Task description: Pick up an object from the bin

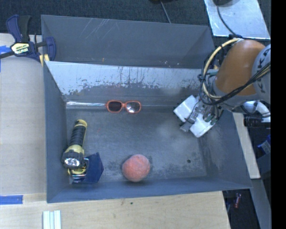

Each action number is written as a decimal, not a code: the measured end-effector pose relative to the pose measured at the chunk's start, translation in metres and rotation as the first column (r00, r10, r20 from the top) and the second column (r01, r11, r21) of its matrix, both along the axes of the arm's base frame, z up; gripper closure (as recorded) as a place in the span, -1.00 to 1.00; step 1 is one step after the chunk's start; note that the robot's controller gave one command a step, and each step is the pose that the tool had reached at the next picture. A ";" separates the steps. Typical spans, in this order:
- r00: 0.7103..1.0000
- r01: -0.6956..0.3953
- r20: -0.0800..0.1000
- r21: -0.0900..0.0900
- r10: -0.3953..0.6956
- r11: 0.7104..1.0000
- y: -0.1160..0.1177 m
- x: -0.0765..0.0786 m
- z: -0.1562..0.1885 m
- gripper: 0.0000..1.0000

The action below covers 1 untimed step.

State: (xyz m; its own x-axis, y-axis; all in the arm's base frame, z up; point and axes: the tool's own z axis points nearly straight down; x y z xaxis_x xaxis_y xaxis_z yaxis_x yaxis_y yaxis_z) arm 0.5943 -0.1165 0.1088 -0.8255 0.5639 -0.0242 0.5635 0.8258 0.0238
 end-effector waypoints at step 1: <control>1.000 0.000 0.002 0.000 0.000 1.000 -0.001 0.000 0.014 1.00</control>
Offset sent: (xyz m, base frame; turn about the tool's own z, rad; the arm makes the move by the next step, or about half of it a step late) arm 0.0001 -0.0007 0.0419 -0.0001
